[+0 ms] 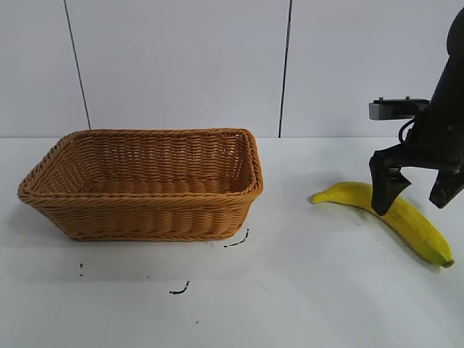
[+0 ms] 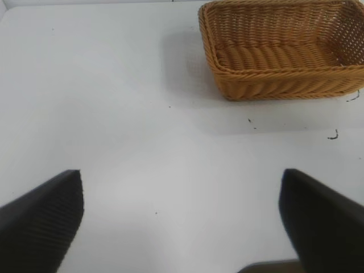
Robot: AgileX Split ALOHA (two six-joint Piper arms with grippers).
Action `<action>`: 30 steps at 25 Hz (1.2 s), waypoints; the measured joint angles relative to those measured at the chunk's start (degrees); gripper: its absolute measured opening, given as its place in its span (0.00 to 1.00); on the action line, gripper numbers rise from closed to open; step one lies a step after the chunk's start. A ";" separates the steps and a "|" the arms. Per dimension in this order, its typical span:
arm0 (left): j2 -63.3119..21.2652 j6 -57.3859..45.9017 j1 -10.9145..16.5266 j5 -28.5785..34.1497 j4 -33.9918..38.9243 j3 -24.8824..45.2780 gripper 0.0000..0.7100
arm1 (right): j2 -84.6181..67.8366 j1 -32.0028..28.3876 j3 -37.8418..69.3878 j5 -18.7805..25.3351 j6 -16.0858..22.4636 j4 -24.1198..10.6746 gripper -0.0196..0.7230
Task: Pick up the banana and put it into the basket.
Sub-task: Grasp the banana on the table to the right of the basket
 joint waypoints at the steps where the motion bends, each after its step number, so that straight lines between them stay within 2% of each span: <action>1: 0.00 0.00 0.00 0.00 0.00 0.00 0.98 | 0.36 0.00 0.00 -0.43 0.00 0.06 0.96; 11: 0.00 0.00 0.00 0.00 0.00 0.00 0.98 | 1.87 0.00 0.00 -4.39 1.57 0.06 0.96; 18: 0.00 0.00 0.00 0.00 0.00 0.00 0.98 | 1.87 0.46 0.00 -4.49 2.49 -0.13 0.96; 24: 0.00 0.00 0.00 0.00 0.00 0.00 0.98 | 1.87 4.37 0.00 -4.98 3.30 -4.38 0.96; 30: 0.00 0.00 0.00 0.00 0.00 0.00 0.98 | 1.87 4.87 0.00 -5.54 5.69 -6.24 0.96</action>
